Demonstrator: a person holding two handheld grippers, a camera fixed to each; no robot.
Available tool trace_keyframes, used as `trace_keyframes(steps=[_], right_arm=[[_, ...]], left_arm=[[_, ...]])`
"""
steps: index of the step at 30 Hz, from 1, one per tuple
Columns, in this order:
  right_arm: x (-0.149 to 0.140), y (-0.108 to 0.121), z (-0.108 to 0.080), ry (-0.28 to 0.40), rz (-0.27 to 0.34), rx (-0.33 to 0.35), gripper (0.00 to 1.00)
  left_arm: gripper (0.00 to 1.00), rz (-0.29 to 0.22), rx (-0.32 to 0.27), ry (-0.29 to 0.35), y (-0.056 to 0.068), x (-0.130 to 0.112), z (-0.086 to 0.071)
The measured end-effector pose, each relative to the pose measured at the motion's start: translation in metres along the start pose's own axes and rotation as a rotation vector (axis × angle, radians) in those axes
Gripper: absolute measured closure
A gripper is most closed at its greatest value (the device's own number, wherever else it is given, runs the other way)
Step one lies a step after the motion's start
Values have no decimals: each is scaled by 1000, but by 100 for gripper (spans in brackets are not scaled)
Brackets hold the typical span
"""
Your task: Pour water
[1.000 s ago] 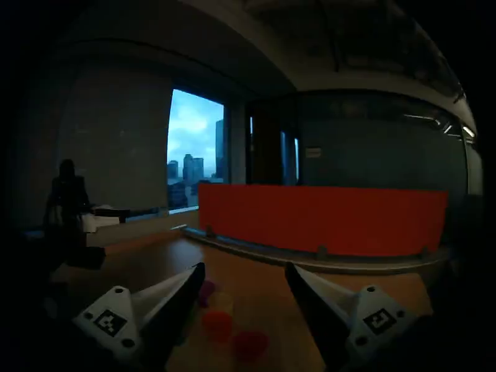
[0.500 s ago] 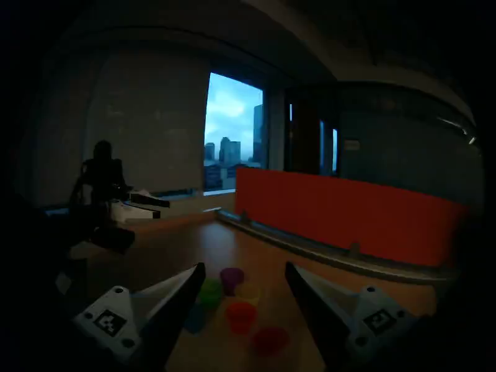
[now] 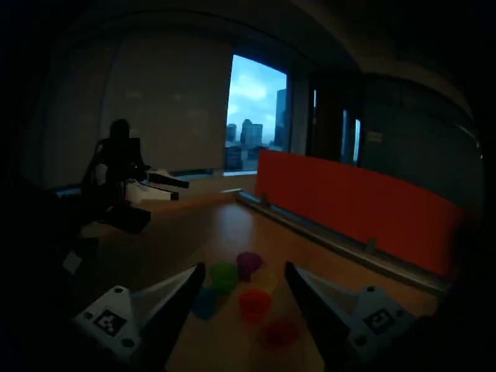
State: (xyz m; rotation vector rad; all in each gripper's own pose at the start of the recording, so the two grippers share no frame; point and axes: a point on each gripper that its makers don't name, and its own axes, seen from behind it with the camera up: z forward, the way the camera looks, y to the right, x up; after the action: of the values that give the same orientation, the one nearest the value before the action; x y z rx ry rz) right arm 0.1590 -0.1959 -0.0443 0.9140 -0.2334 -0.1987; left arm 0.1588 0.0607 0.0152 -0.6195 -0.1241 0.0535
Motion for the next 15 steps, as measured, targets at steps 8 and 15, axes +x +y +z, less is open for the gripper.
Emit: trace_keyframes(steps=[8,15], right_arm=[[-9,-8,6,-39,-20,46,1],[-15,-12,10,-64,-36,67,1]], left_arm=[[2,4,-52,-28,10,-8,2],[2,12,-67,-63,9,-17,3]])
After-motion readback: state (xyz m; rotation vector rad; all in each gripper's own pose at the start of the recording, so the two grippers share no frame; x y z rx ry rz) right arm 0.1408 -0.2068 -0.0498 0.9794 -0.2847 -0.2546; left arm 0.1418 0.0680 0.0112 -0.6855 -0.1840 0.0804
